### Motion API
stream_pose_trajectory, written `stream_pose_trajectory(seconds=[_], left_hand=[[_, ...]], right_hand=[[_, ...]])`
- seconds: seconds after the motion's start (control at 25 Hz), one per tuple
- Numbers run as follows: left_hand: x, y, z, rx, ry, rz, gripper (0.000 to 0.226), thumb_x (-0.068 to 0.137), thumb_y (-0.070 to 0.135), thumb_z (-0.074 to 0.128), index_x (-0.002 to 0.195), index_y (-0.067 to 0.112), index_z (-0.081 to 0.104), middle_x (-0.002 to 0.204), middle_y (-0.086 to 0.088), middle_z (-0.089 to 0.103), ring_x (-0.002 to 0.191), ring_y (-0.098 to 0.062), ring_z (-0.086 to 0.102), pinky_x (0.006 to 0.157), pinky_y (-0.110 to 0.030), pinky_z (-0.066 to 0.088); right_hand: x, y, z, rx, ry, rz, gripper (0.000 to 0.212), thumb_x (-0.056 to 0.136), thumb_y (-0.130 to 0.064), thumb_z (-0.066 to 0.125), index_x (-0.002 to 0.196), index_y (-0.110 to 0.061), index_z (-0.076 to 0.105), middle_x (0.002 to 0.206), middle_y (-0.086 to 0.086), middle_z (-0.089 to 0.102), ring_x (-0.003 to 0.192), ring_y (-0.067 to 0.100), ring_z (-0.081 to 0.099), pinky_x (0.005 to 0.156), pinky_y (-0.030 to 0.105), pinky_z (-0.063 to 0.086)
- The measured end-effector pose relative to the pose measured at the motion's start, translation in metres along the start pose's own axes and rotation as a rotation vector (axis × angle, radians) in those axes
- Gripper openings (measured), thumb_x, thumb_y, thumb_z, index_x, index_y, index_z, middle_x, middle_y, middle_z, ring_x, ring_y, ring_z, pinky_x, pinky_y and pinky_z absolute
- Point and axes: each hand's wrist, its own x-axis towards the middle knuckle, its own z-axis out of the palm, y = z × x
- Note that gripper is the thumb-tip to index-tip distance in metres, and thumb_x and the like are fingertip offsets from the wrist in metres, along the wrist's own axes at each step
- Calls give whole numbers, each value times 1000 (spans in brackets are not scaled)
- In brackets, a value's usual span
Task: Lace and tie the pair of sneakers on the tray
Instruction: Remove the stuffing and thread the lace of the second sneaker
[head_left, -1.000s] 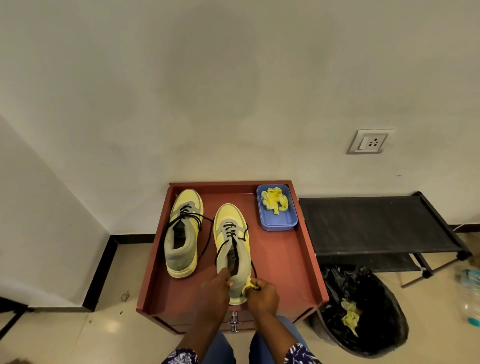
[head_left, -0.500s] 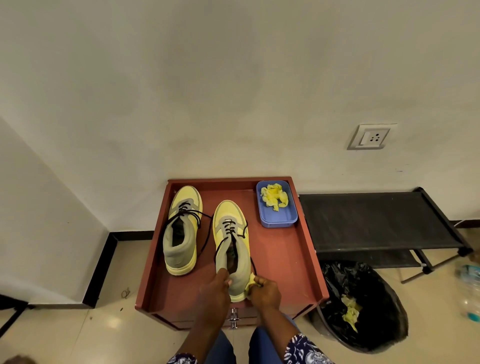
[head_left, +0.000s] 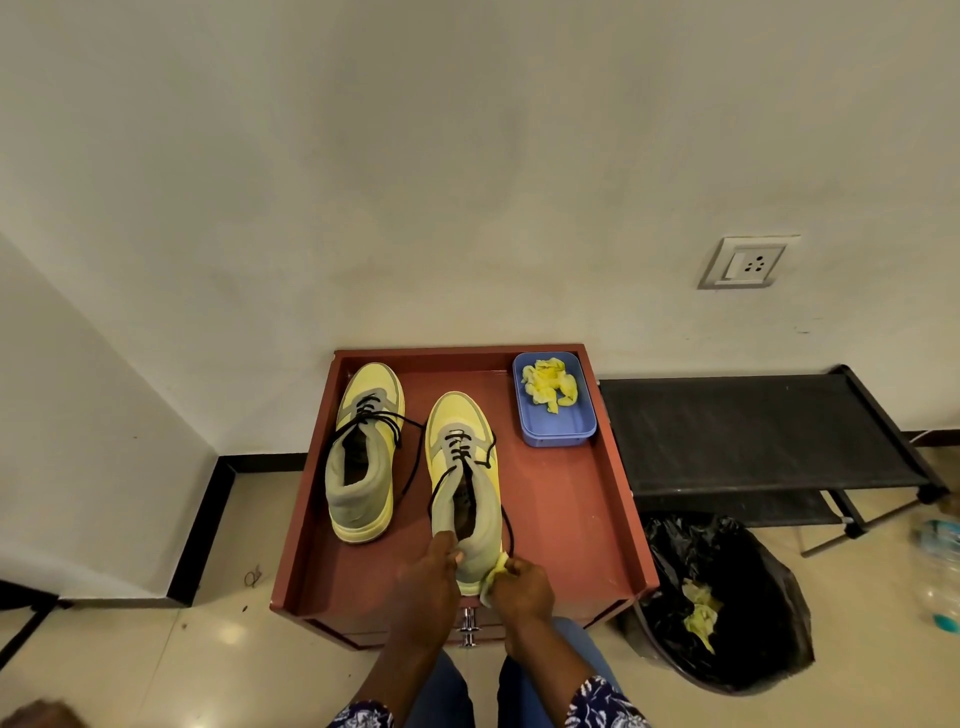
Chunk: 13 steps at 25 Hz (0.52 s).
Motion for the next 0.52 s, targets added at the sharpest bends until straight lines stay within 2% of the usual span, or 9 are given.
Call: stream_pose_trajectory(seconds=[0.12,0.24,0.4,0.52], left_hand=[[-1,2,-2,-4,-16,17,17,95,14,46,104,10,59,89,-8,66,76,-12,56,64,-20,40],[-2,1,-2,-41,4,34,26,92,23,40,99,8,61,82,-9,65,72,-19,61,63,-27,44],[0,1,-2,18,-24,17,28,93,24,37,98,8,59,80,-7,62,73,-20,59,63,-28,42],[-1,2,-3,10,-33,2,42,84,33,30,102,10,60,82,-9,66,75,-24,62,67,-34,48]], right_hand=[[9,-10,-7,-47,-10,9,29,82,-4,53,104,-14,70,103,11,71,94,27,64,80,30,50],[18,-27,-10,-15,-9,7,35,81,-4,52,110,-15,67,110,9,68,101,28,63,89,35,52],[21,-50,-13,95,11,-79,36,83,-2,50,113,-14,65,116,5,65,107,24,60,96,35,49],[13,-48,-16,34,11,-166,36,85,-1,49,116,-12,64,120,6,65,111,23,59,100,34,47]])
